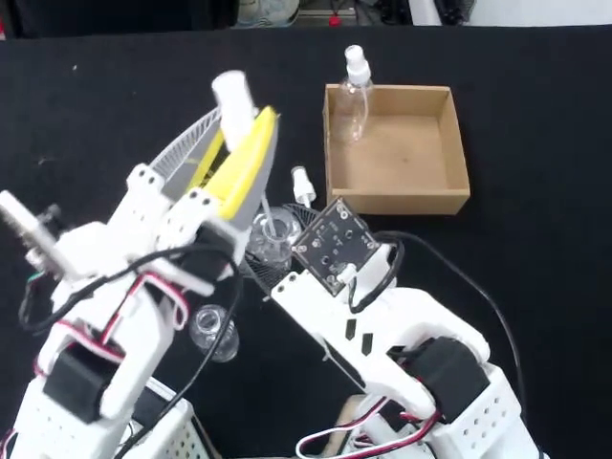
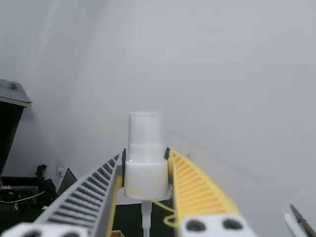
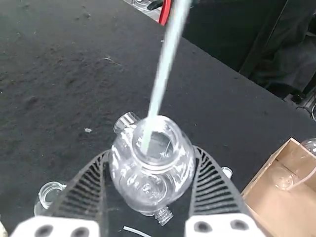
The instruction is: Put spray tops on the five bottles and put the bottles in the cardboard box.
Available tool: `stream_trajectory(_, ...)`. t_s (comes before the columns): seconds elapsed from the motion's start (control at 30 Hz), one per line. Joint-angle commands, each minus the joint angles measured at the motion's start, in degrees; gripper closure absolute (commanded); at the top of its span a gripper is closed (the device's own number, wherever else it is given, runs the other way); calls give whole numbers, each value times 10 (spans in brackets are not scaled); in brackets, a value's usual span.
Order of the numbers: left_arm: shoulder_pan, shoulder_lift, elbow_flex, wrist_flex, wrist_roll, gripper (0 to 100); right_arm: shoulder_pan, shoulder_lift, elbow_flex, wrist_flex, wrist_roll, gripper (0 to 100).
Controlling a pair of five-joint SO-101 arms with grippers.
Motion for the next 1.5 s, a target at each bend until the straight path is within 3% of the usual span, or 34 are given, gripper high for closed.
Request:
stream_trajectory(0.0, 0, -55, 30, 20, -2, 912, -6, -12, -7, -7, -6, 949)
stream_trajectory(0.17, 7, -85, 84, 19, -69, 912, -7, -12, -7, -7, -6, 949)
stream_trajectory(0.33, 11, -108, 111, 19, -72, 912, -7, -12, -7, -7, -6, 949)
stream_trajectory(0.53, 79, -134, 116, 23, -76, 912, -5, -17, -7, -6, -6, 949)
stream_trajectory(0.77, 50, -140, 126, 59, -71, 825, -5, -17, -7, -6, -6, 949)
stream_trajectory(0.97, 50, -140, 101, 105, -76, 823, -5, -17, -6, -6, -6, 949)
stream_trajectory(1.47, 3, -140, 112, 105, -124, 823, -5, -17, -6, -5, -6, 949)
